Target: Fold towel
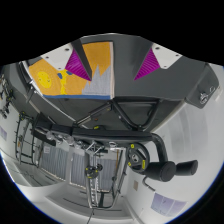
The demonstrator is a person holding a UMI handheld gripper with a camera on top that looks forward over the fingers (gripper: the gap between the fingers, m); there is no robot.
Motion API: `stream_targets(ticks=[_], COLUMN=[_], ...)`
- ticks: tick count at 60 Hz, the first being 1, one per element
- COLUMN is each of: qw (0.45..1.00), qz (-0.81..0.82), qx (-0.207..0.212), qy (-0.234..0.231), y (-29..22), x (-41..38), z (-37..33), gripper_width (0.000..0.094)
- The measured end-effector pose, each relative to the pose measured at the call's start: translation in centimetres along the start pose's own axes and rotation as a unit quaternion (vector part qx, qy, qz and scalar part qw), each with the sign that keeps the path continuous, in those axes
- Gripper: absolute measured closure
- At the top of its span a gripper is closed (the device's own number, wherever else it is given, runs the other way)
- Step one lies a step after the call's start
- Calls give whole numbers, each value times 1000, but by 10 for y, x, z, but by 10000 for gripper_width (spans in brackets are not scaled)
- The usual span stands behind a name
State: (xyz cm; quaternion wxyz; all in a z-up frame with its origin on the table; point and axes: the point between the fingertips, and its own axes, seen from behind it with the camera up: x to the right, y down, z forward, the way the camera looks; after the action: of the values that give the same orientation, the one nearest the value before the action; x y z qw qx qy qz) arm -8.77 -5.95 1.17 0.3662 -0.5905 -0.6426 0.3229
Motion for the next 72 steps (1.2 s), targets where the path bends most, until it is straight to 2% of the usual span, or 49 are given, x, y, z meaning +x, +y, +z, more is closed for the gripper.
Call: stream_targets(ticks=[12, 19, 22, 25, 28, 33, 37, 40, 48, 57, 72], qw=[999, 999, 999, 999, 998, 998, 998, 998, 995, 996, 992], qz=[0, 15, 18, 6, -17, -23, 12, 39, 84, 92, 109], qx=[-45, -37, -37, -37, -35, -49, -60, -49, -14, 11, -11], qy=[14, 8, 4, 13, 54, 32, -9, -30, -45, -15, 55], y=[12, 11, 12, 12, 10, 12, 8, -8, -57, -84, -48], x=[6, 4, 2, 6, 23, 8, -10, -12, 21, 105, 238], z=[44, 53, 52, 52, 52, 48, 37, 24, -2, -7, 12], gripper_width=[79, 99, 154, 529, 905, 926, 928, 928, 928, 926, 908])
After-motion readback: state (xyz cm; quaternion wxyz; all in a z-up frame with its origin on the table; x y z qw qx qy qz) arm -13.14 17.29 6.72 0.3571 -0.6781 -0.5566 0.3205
